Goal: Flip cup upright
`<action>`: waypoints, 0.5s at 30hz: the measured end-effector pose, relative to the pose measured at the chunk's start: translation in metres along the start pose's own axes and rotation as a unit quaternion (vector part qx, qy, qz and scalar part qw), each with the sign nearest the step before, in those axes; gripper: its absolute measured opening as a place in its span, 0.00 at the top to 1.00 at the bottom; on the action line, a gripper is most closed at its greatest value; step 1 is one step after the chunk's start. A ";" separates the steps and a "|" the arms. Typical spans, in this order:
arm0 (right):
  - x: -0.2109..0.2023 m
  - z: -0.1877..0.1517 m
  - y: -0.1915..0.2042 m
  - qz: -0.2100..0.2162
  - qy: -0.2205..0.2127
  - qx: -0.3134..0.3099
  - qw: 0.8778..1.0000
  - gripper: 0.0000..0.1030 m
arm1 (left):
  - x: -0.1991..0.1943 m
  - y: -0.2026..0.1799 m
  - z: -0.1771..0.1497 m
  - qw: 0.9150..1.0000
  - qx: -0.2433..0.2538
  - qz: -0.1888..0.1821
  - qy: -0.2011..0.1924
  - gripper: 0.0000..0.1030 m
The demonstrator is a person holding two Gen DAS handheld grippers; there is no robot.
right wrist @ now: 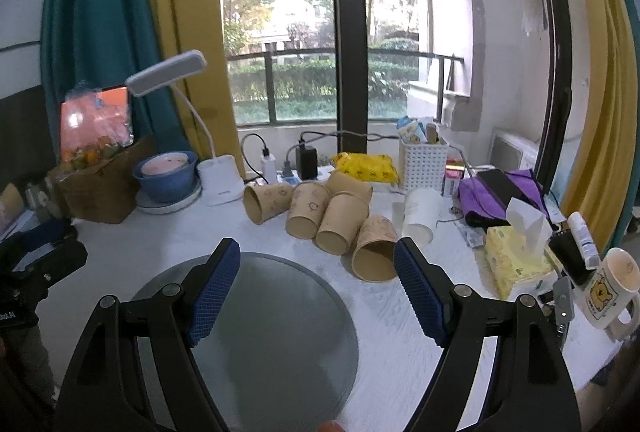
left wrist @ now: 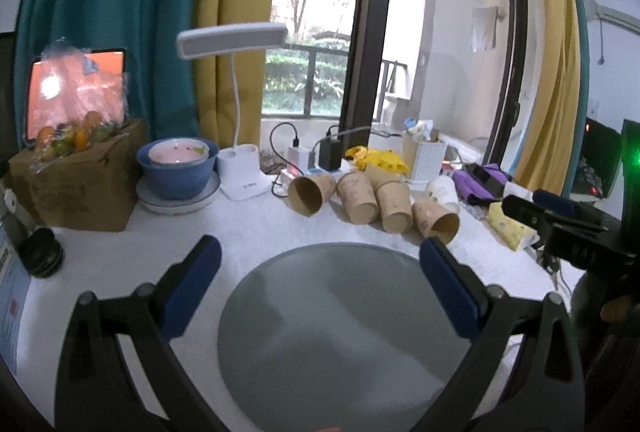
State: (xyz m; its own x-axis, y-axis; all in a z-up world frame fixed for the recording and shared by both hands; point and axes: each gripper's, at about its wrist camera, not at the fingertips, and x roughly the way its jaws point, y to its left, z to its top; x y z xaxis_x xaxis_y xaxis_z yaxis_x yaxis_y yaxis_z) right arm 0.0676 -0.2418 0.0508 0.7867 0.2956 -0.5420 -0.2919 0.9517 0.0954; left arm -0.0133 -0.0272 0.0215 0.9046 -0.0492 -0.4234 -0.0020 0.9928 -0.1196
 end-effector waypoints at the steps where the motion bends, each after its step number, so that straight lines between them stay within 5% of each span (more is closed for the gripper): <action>1: 0.007 0.002 -0.003 -0.002 0.004 0.003 1.000 0.21 | 0.008 0.002 0.003 1.000 0.003 -0.001 0.005 0.03; 15: 0.113 0.031 -0.040 -0.002 0.054 0.022 0.998 0.21 | 0.153 -0.001 0.042 0.994 0.062 -0.018 0.092 0.03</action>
State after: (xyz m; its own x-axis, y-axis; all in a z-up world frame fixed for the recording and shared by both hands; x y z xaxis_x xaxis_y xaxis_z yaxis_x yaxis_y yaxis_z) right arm 0.1848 -0.2438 0.0121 0.7237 0.2826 -0.6296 -0.2624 0.9565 0.1276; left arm 0.1429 -0.0311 -0.0054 0.8096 -0.0930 -0.5796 0.0919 0.9953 -0.0313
